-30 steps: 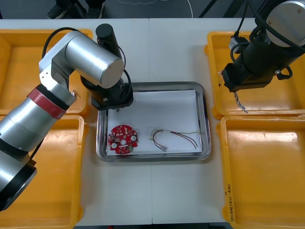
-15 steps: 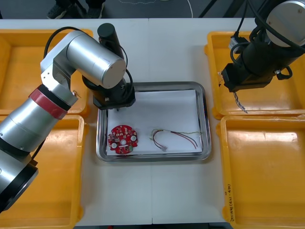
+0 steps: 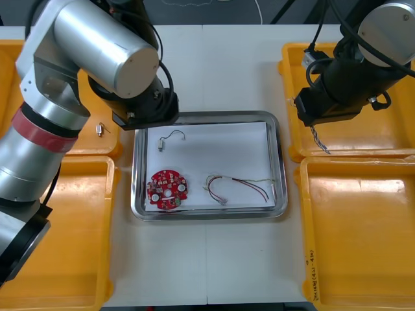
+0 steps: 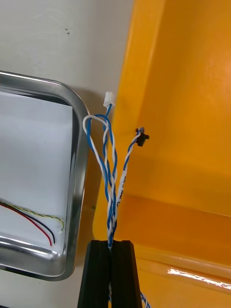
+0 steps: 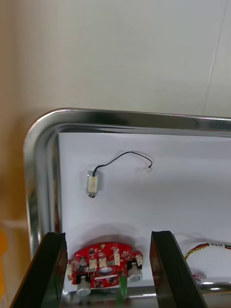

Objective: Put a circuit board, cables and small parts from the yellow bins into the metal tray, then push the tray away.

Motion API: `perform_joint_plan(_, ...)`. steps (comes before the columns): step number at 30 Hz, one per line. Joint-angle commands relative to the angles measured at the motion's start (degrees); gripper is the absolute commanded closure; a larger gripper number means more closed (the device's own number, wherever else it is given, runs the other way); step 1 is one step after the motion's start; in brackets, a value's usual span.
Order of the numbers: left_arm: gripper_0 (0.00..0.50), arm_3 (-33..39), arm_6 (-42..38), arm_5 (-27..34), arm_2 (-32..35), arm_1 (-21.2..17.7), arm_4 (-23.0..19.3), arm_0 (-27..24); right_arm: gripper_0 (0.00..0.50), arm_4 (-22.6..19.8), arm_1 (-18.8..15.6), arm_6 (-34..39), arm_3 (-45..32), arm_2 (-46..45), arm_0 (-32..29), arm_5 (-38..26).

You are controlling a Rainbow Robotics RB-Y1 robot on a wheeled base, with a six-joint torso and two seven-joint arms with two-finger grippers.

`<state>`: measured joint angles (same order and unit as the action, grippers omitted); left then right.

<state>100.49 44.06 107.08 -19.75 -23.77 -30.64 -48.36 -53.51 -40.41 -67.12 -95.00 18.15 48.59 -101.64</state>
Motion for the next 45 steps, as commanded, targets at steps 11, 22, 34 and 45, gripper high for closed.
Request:
perform_joint_plan(11, 0.0, 9.3, 2.8, 2.9, 12.7, -3.2, 1.3, 0.1, 0.5, 2.9, 3.1, -19.0, -6.9, 7.3, 2.7, 3.2)
perform_joint_plan(22, 0.0, 7.3, 2.0, 2.9, 17.7, -9.5, -0.8, 0.1, 0.5, 8.5, 7.9, -34.0, -7.6, 10.6, 2.7, 5.3)
perform_joint_plan(34, 0.0, -0.8, 2.5, 2.9, 18.9, -16.8, -6.5, -0.3, 0.5, 13.3, 9.6, -41.8, -7.7, 19.1, 2.9, 12.0)
perform_joint_plan(45, 0.0, -11.9, 4.8, 1.0, 17.8, -18.0, -7.9, -4.0, 0.5, 15.8, 9.8, -42.3, -6.3, 27.1, 2.9, 18.7)
